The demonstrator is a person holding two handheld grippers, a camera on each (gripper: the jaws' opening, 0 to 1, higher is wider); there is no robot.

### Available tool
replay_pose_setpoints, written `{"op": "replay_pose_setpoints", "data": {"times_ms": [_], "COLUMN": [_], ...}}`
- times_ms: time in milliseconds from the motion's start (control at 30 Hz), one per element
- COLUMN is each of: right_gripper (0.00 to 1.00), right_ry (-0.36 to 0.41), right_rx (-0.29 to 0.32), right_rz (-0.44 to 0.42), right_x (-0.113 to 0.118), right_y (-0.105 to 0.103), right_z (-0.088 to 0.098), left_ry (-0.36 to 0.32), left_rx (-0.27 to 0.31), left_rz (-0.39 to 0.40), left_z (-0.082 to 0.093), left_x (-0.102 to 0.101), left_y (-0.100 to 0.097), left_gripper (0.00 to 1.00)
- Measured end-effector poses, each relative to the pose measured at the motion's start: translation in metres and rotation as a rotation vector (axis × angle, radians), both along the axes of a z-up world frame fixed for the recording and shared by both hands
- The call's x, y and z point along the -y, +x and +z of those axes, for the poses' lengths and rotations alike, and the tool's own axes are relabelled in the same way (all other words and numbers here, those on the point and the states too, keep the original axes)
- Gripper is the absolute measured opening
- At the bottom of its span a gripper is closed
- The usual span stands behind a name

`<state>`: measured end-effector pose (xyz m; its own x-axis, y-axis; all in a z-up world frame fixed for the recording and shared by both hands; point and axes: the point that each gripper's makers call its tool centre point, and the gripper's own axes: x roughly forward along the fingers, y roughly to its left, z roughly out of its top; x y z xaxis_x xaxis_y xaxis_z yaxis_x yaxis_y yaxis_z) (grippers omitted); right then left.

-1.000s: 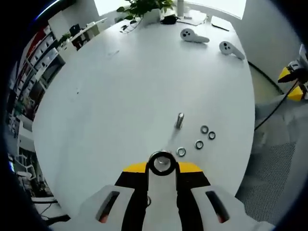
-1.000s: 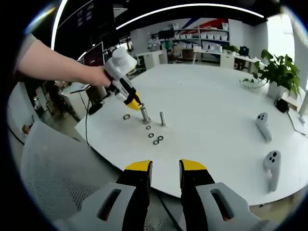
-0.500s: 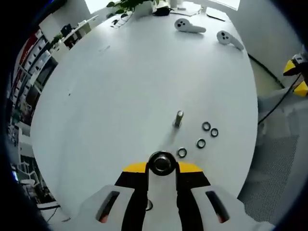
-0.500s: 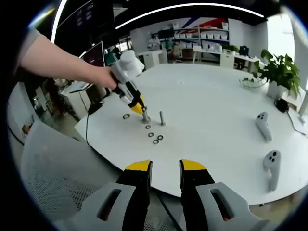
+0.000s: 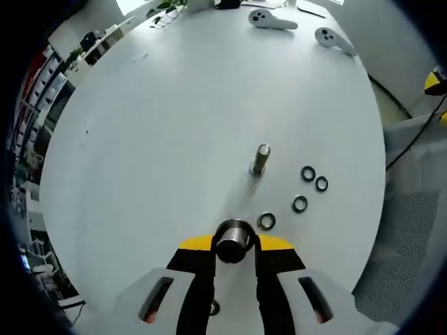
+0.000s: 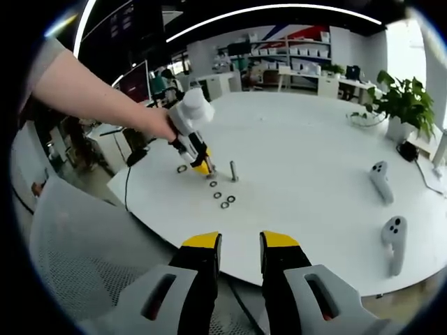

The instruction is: Place the washer onto the threaded stud by aligning its center hole with the stud, sliding it down to the base, and recovering from edge contact or off-axis alignment until the washer reaches the visible bottom stop.

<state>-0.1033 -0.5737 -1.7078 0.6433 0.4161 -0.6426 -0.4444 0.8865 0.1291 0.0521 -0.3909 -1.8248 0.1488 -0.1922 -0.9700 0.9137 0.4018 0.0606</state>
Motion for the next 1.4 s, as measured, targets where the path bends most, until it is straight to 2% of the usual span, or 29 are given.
{"op": "replay_pose_setpoints", "data": {"times_ms": [333,600,767,900,967,1167,1400], "right_gripper": [0.25,0.24,0.24,0.24,0.24,0.24,0.24], "right_ry": [0.000,-0.001,0.006,0.011,0.008,0.004,0.003], "right_rx": [-0.005,-0.003,0.000,0.004,0.003,-0.008,-0.016], "right_rz": [-0.001,0.005,0.013,0.017,0.020,0.028,0.036], "right_x": [0.000,-0.001,-0.002,-0.003,-0.004,-0.004,-0.006], "right_y": [-0.001,-0.001,-0.001,-0.001,-0.001,-0.002,-0.004], "right_z": [-0.001,0.000,0.001,0.002,0.002,0.000,-0.001], "left_ry": [-0.002,-0.043,-0.021,-0.008,-0.010,-0.005,-0.013], "left_rx": [0.018,0.037,0.057,0.102,0.090,0.114,0.117], "left_rz": [-0.008,0.028,0.037,0.084,0.108,0.147,0.248], "left_z": [-0.003,-0.012,-0.014,-0.008,-0.004,0.012,0.023], "left_x": [-0.001,-0.001,-0.010,-0.023,-0.028,-0.045,-0.067], "left_y": [-0.002,0.002,-0.004,-0.007,-0.015,-0.023,-0.033], "left_gripper": [0.20,0.25,0.28,0.36,0.35,0.35,0.35]}}
